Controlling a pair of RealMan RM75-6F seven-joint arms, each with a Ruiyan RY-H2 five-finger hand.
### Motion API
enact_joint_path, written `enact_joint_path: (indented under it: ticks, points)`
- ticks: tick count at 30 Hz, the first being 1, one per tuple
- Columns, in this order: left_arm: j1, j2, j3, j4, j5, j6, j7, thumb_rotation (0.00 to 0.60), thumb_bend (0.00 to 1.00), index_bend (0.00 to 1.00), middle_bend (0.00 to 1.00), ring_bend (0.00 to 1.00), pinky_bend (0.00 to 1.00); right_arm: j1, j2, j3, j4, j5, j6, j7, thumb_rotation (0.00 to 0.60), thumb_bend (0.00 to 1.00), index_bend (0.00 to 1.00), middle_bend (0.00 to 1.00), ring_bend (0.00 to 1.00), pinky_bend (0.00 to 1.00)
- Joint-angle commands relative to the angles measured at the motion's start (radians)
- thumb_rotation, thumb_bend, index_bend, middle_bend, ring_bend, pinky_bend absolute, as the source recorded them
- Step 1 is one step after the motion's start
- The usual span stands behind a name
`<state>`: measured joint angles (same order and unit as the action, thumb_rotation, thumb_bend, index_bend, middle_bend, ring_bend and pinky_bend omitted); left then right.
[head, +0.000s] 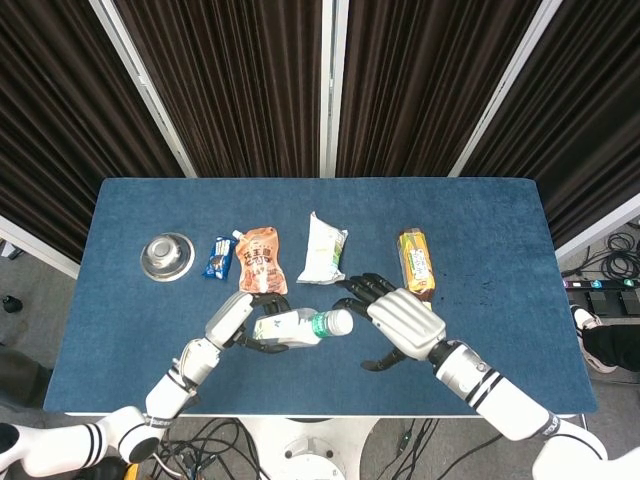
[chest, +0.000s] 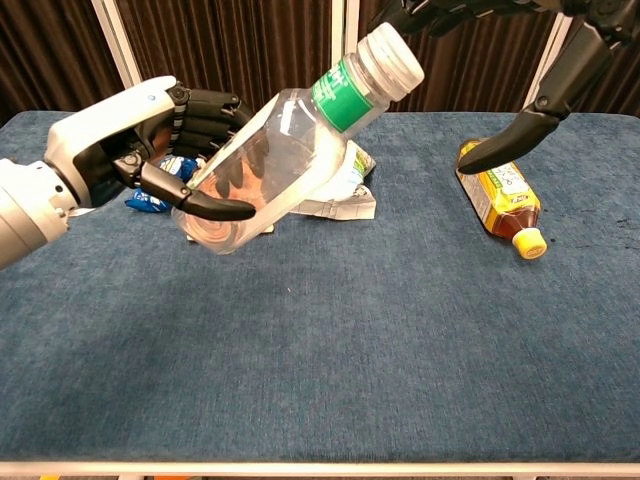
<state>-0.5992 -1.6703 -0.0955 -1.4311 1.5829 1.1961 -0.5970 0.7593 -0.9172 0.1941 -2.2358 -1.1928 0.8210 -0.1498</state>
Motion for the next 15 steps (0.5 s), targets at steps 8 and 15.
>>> enact_joint_path:
  ticks: [8, 15]
  points:
    - [-0.003, -0.006, 0.010, 0.005, -0.001, 0.003, -0.002, 0.600, 0.20, 0.62, 0.59, 0.52, 0.53, -0.002, 0.004, -0.008, -0.014, -0.028, 0.014, -0.003, 0.575, 0.01, 0.24, 0.05, 0.00, 0.00]
    - [-0.005, -0.005, 0.011, 0.008, -0.005, 0.005, -0.010, 0.600, 0.20, 0.62, 0.59, 0.52, 0.53, -0.003, 0.000, -0.013, -0.014, -0.042, 0.023, -0.004, 0.577, 0.02, 0.24, 0.06, 0.00, 0.00]
